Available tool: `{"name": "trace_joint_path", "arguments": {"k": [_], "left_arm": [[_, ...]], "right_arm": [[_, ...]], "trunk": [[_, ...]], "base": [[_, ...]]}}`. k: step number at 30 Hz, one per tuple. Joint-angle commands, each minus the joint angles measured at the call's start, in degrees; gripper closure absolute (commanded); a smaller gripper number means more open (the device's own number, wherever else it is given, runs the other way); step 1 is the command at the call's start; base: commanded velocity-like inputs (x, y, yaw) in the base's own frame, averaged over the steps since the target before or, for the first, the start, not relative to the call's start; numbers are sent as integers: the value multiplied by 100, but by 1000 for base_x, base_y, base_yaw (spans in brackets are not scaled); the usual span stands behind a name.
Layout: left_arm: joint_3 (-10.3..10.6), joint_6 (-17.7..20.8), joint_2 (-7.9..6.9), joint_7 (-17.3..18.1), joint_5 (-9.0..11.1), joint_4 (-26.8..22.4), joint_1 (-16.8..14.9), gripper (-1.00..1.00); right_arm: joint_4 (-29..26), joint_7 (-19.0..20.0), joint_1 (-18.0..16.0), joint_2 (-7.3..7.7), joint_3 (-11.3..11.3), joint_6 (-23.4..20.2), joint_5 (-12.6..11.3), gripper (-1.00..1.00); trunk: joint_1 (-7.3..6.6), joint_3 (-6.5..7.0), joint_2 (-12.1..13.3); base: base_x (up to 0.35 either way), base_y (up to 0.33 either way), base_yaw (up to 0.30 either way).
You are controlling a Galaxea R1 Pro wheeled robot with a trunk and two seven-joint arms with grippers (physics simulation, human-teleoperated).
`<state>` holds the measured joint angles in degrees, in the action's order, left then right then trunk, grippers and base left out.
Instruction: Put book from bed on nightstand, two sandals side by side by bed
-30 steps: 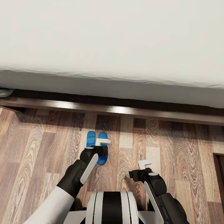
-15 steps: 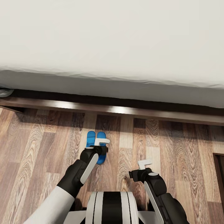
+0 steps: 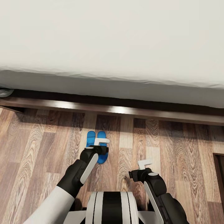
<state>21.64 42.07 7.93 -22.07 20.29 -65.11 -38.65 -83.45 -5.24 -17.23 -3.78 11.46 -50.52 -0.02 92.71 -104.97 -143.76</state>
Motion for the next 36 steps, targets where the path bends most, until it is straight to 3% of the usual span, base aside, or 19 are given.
{"name": "trace_joint_path", "arguments": {"k": [1, 12, 21, 25, 36], "left_arm": [[8, 16, -2, -55, 61, -15, -3, -100], [8, 60, 6, -64, 71, -153, 2, -100], [13, 213, 5, -116, 59, -645, 15, -100], [16, 298, -3, -310, 56, -1006, 49, -100], [58, 335, -10, -609, 46, -1344, 98, -100]], "right_arm": [[-5, -30, -3, 0, 10, -28, -4, -100], [-5, -30, -1, 0, 14, -28, -8, -100], [-5, -27, -4, 0, 14, -28, -15, -100], [-5, -23, -1, 0, 14, -28, -24, -100], [-5, -28, -4, 0, 94, -28, -44, -100]], "trunk": [[-1, -3, -1], [-1, -3, -1], [-1, -3, -1], [-1, -3, -1], [-1, -3, -1]], "base": [[0, 0, 0], [0, 0, 0], [0, 0, 0], [0, 0, 0], [0, 0, 0]]}}
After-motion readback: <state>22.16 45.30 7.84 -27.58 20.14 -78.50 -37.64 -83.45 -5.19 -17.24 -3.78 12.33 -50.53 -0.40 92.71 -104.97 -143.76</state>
